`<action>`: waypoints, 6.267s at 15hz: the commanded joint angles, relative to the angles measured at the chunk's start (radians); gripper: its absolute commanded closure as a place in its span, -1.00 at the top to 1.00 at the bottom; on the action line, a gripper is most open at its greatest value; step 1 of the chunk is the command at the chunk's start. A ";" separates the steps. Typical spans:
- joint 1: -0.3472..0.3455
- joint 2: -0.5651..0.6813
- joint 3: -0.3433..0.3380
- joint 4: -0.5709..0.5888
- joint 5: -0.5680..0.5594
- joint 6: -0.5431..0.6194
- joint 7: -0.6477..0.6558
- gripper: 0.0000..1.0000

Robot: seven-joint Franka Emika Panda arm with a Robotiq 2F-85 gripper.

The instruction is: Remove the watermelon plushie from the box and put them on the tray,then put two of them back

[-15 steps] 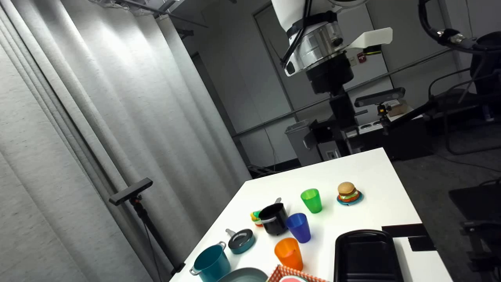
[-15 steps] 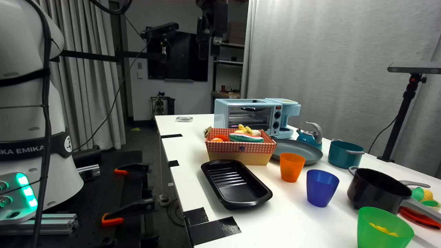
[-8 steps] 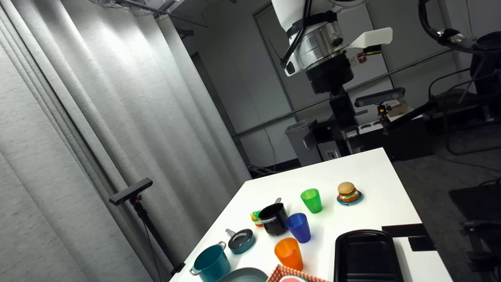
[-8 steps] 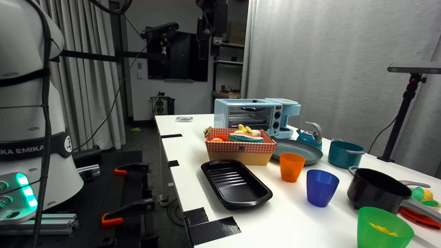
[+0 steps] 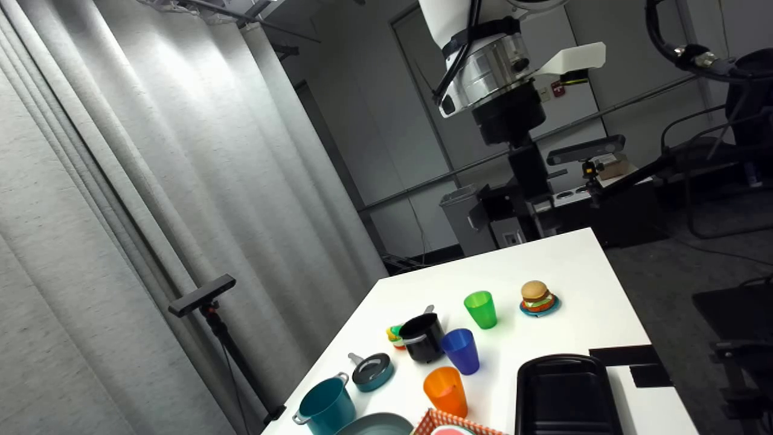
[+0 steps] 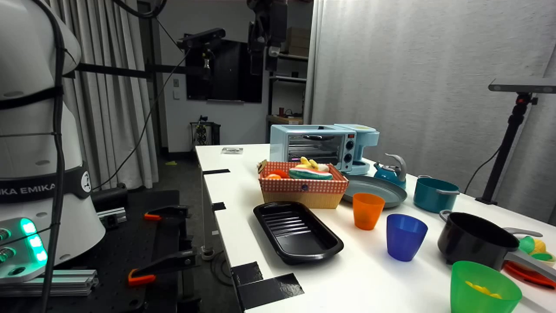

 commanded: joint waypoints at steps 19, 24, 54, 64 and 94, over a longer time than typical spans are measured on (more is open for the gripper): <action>0.020 0.302 0.041 0.031 -0.042 0.292 0.004 1.00; 0.046 0.396 0.084 0.069 -0.054 0.358 0.023 1.00; 0.187 0.916 0.018 0.459 -0.094 0.392 0.637 1.00; 0.204 0.968 0.006 0.483 -0.094 0.380 0.686 1.00; 0.257 1.091 -0.020 0.590 -0.098 0.350 0.678 -0.60</action>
